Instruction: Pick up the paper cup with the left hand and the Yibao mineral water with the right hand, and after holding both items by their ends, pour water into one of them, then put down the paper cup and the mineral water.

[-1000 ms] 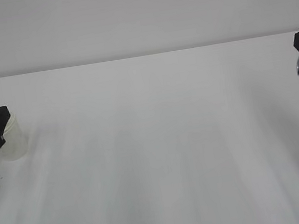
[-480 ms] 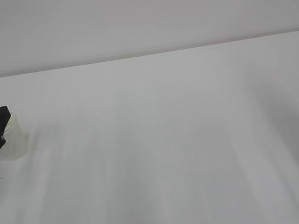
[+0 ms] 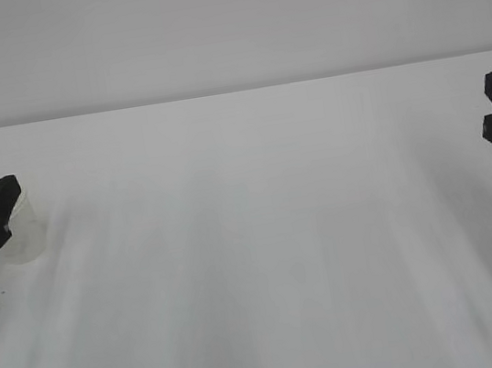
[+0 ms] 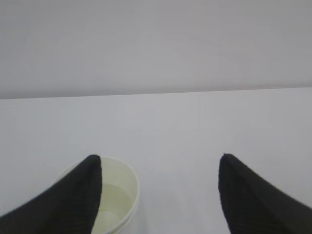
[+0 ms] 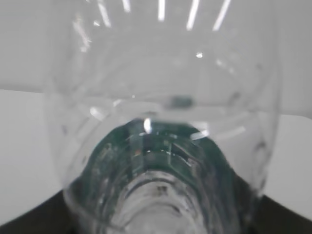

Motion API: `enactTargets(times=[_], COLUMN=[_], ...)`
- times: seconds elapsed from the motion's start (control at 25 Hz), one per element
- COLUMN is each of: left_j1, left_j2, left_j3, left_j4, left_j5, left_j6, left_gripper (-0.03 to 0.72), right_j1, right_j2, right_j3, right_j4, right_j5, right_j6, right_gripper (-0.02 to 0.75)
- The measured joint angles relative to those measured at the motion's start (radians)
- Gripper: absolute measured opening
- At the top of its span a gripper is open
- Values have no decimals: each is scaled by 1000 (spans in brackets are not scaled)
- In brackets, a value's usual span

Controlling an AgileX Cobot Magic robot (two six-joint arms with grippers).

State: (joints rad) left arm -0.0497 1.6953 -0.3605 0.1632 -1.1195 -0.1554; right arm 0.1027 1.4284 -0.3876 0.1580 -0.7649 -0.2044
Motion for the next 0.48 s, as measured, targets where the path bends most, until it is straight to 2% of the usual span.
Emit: enactTargets(times=[0.48], left_j1=[0], left_j2=[0], left_j3=[0], left_j4=[2], left_j5=[7], left_j6=[0], left_gripper=[529], right_j1=[0], right_j2=[109], right_j3=[-2], right_j4=[-2], right_j5=[-107], right_j6=[0], right_gripper=[407])
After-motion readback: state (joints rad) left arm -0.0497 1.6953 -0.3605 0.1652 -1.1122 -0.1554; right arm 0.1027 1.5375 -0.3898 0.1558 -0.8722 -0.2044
